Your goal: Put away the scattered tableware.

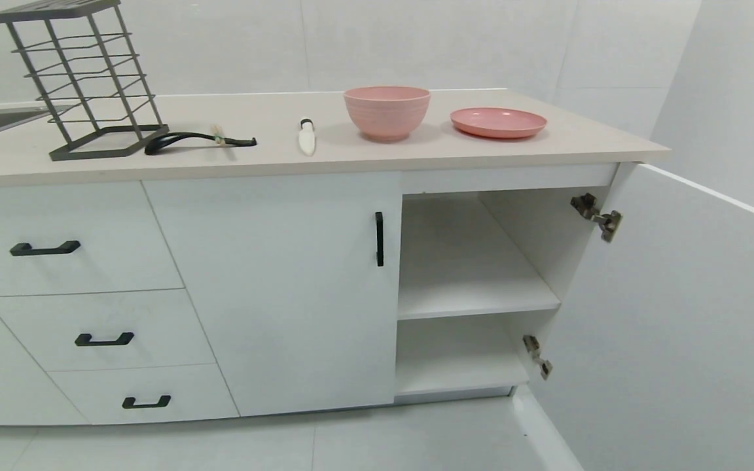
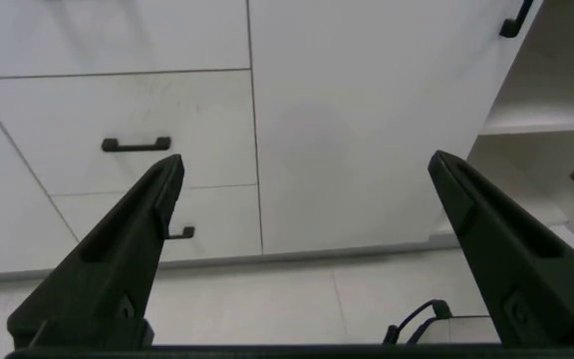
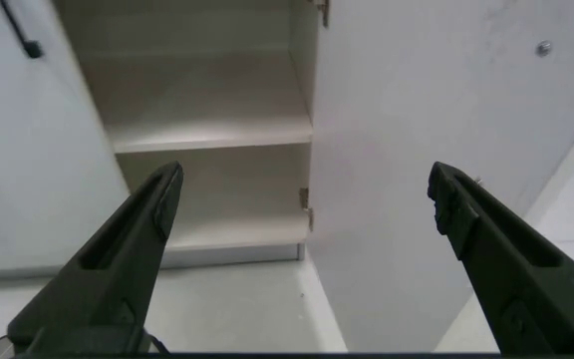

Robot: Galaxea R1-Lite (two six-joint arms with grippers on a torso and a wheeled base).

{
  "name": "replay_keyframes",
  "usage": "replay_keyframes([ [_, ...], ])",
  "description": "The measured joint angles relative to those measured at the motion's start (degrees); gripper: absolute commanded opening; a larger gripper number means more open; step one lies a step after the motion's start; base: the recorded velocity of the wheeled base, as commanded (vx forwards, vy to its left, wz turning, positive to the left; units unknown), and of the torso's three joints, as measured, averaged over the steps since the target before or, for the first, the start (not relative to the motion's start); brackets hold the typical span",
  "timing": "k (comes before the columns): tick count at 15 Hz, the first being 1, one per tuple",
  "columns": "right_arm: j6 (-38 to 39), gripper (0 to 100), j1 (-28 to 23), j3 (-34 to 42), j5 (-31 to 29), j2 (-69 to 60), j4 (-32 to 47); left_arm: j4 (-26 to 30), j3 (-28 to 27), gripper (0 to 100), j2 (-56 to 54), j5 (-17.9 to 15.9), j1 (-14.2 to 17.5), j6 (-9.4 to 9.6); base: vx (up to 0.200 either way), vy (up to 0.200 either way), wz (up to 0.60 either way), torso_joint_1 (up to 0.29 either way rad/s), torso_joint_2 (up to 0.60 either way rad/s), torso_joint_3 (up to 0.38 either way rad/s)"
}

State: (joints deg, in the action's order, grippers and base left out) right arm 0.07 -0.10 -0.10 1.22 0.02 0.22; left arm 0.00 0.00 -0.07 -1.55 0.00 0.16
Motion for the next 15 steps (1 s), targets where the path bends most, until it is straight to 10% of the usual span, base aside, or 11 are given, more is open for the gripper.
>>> replay_keyframes([
  [15,0.1,100,0.0,0.0,0.0,0.0,0.0,-0.2,0.0,100,0.0,1.3,0.0,-1.06,0.120,0.000,0.00,0.000,0.00,0.001],
])
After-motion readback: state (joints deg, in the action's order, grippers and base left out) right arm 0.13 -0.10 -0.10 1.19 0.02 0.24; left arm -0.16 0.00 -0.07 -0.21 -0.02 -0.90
